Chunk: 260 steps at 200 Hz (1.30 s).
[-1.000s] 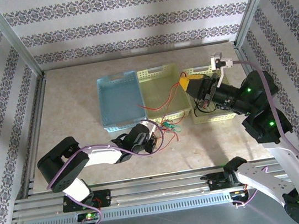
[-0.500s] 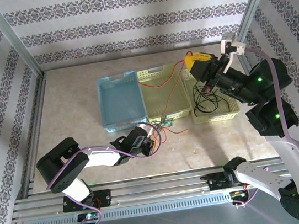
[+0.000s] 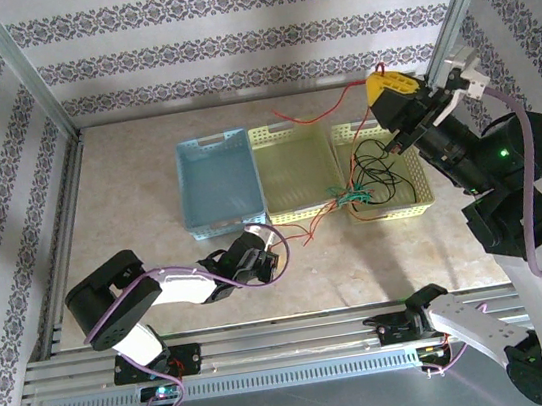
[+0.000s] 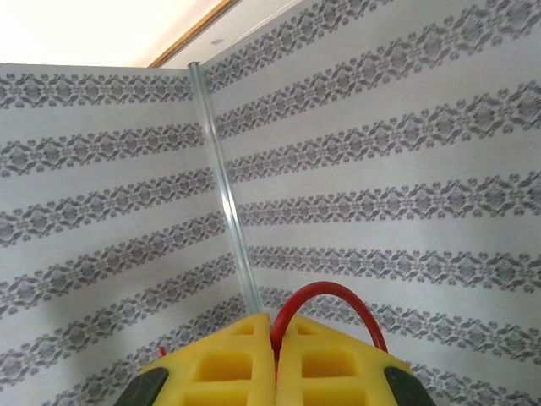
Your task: Untangle the cables
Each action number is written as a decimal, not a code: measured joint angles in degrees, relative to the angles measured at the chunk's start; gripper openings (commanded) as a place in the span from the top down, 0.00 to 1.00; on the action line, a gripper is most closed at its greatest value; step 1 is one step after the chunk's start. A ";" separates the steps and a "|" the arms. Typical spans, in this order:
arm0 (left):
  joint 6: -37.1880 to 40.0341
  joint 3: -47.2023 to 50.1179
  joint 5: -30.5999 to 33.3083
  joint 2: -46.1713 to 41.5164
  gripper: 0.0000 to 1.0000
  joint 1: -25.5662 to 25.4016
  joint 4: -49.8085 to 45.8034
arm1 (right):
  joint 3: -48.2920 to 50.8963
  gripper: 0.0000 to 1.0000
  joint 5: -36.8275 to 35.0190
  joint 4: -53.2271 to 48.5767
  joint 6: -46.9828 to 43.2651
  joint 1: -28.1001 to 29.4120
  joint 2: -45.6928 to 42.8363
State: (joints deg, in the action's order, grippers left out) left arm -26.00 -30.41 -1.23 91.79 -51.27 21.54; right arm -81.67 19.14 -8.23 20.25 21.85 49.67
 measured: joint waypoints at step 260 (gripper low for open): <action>14.88 -22.60 3.89 -35.63 1.00 0.00 -27.45 | 52.65 0.48 -9.62 -12.35 7.80 8.39 -6.60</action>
State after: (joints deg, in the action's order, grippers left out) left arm -11.11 -53.01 2.66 56.16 -51.27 -5.91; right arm -29.02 9.52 -20.58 28.05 30.24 43.07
